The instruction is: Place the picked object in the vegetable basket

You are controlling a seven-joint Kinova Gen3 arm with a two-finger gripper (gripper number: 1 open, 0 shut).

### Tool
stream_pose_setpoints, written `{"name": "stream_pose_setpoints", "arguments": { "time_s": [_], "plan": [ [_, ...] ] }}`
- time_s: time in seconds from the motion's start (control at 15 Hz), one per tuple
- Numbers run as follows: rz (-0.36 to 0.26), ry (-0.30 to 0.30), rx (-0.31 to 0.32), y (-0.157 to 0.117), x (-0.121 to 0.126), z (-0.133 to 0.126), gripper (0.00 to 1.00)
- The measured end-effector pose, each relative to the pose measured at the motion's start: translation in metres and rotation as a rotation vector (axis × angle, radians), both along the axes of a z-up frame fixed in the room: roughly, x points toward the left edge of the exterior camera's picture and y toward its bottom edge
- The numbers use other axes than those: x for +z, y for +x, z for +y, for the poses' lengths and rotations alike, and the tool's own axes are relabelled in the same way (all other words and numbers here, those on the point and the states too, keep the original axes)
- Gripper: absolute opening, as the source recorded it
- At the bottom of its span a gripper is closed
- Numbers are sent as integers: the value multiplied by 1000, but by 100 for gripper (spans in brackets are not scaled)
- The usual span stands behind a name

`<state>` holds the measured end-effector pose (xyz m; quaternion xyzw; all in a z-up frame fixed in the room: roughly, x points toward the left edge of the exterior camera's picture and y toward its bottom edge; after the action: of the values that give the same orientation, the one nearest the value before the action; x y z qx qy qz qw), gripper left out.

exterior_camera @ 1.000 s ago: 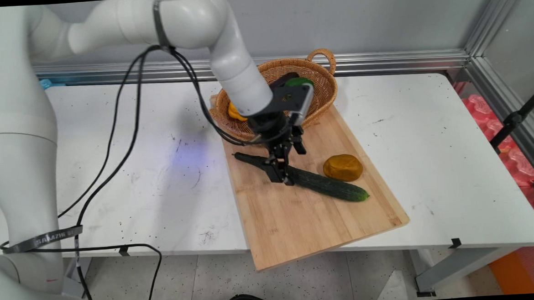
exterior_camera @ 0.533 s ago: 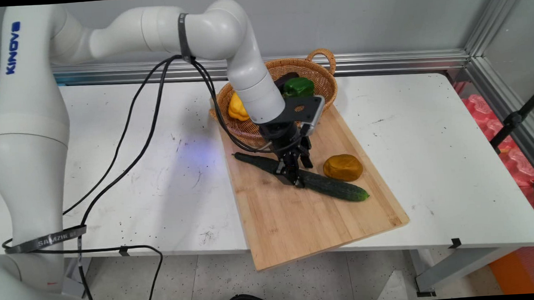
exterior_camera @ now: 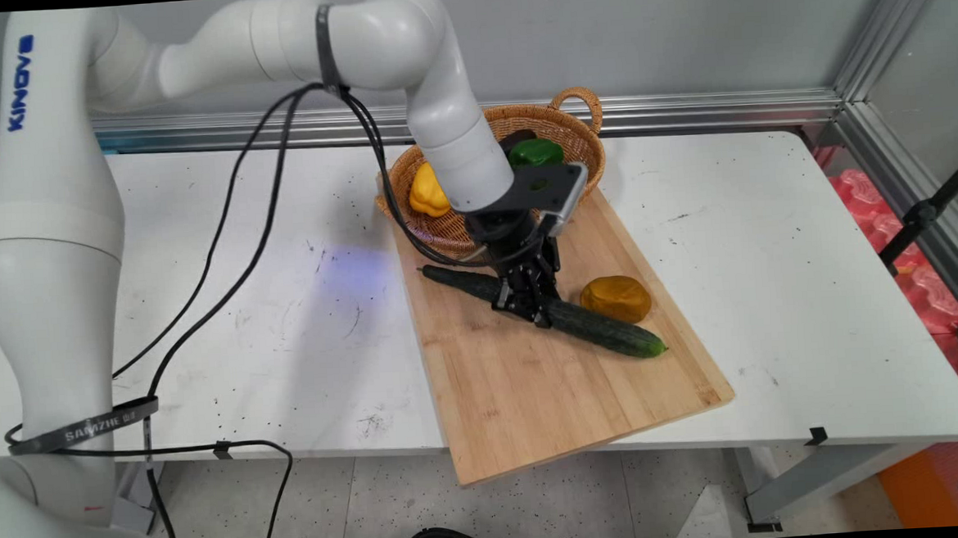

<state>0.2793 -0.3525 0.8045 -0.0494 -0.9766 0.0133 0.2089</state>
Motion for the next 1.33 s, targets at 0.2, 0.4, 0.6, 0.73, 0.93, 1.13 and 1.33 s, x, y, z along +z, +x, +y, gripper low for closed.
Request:
{"name": "stream_pose_setpoints", "arguments": {
  "time_s": [0.2,0.4,0.6,0.73,0.93,1.13,1.33],
  "plan": [
    [-1,-1,0,5,23,10,0],
    [8,-2,14,9,57,23,0],
    [28,0,85,14,94,32,0],
    [43,1,161,18,114,34,0],
    [52,-12,307,29,137,32,0],
    [54,-23,427,39,150,26,0],
    [58,-39,566,49,160,17,0]
  ]
}}
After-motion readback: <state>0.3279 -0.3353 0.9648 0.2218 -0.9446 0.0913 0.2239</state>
